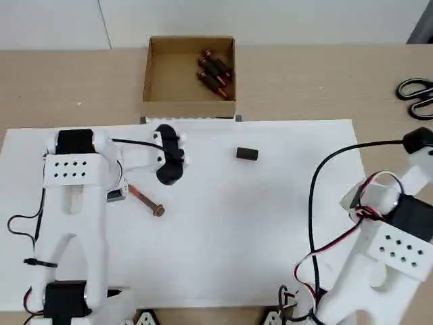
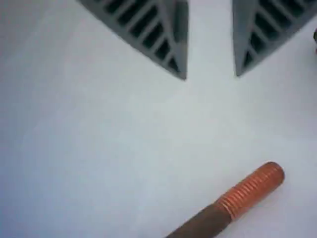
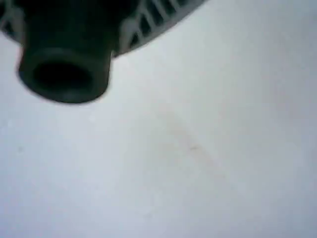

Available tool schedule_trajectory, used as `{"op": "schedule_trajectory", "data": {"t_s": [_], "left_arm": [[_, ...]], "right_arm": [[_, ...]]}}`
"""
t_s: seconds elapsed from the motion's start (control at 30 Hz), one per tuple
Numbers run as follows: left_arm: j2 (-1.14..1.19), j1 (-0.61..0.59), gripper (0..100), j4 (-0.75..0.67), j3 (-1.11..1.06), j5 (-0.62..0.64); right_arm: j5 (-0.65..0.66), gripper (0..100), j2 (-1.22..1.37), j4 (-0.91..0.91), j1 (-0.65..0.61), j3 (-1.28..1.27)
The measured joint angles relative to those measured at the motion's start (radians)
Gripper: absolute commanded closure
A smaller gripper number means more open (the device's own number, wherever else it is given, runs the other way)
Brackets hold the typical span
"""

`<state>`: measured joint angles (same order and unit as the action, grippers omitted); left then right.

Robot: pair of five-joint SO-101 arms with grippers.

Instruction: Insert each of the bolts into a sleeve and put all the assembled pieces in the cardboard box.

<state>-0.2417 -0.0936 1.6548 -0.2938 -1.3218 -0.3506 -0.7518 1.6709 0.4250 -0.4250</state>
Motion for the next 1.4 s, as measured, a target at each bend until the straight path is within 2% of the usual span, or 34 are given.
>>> {"op": "schedule_trajectory", "data": {"t_s": [0.23,0.43,0.7,1.1,1.4], "left_arm": [[0.087,0.066,88,-0.025,0.006,-0.021],[0.173,0.104,88,-0.051,0.044,-0.023],[0.23,0.112,83,-0.051,0.052,-0.035],[0.255,0.163,83,-0.08,0.052,-0.035],[0.408,0.169,83,-0.157,0.058,-0.037]], "right_arm": [[0.0,99.5,0.0,0.0,0.0,0.0],[0.0,99.5,0.0,-0.018,0.0,0.0],[0.0,99.5,0.0,-0.021,0.0,0.0],[0.0,99.5,0.0,-0.021,0.0,0.0],[0.0,99.5,0.0,-0.021,0.0,0.0]]}}
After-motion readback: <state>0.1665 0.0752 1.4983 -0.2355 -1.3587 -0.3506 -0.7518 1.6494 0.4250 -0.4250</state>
